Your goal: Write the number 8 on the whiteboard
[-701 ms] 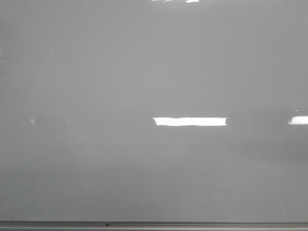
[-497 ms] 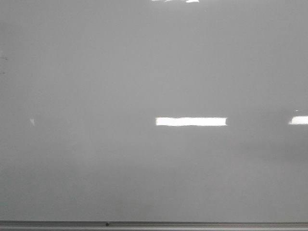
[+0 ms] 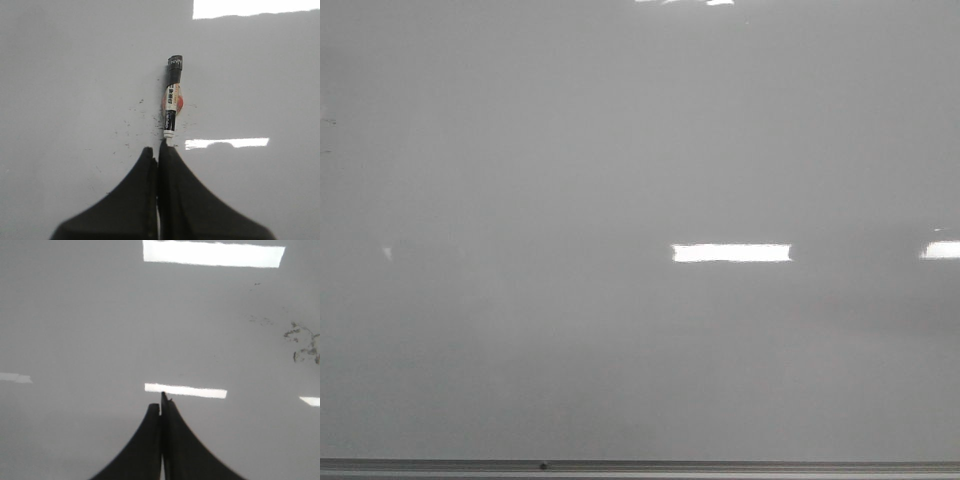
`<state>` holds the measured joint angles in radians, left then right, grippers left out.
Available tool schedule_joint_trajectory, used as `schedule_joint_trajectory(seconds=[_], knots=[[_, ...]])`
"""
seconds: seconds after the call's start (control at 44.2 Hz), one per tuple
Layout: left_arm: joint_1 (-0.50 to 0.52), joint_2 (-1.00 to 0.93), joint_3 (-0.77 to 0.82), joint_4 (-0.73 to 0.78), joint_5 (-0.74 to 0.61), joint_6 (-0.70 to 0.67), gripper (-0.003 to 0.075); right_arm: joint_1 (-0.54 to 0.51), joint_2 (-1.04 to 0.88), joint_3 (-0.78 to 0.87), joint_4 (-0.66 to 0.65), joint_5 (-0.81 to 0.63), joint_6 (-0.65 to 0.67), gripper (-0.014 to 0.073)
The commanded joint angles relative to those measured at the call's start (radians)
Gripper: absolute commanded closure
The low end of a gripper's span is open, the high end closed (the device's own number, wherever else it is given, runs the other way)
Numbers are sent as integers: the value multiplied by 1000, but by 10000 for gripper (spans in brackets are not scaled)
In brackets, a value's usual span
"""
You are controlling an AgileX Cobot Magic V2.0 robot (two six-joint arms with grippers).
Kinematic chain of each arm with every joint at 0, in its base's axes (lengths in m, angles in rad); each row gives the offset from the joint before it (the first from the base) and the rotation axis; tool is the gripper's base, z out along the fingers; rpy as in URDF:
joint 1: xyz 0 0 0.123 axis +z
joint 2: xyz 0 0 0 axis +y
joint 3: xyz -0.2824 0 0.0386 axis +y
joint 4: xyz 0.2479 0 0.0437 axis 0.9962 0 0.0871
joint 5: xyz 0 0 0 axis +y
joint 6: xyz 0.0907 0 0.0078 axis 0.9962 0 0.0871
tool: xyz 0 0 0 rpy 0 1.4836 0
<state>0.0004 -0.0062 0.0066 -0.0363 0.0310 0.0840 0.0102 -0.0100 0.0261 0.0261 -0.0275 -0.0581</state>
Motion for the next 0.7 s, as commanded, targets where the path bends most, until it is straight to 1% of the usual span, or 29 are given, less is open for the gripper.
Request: schedule_joint_trajectory(seconds=[0.0,0.136,0.226,0.294,0.362,0.452,0.565,0.678], knots=[[0,-17,2,-9,-87,-1,739,2,-19,-3,-3,-107,1,711],[0,-17,2,-9,-87,-1,739,2,-19,-3,-3,-139,1,711],[0,-17,2,-9,-121,-1,739,2,-19,-8,-3,-170,1,711],[-2,-17,-8,-9,-148,-1,739,2,-19,-35,-3,-153,1,711],[-2,-17,-35,-9,-159,-11,739,2,-19,-81,-3,-106,1,711],[-2,-17,-105,-13,-145,-15,739,2,-18,-176,-3,8,1,711],[-2,-3,-217,-13,-99,-15,739,2,13,-305,-3,150,1,711],[-2,42,-346,-13,-19,-15,739,2,87,-431,-3,269,1,711]])
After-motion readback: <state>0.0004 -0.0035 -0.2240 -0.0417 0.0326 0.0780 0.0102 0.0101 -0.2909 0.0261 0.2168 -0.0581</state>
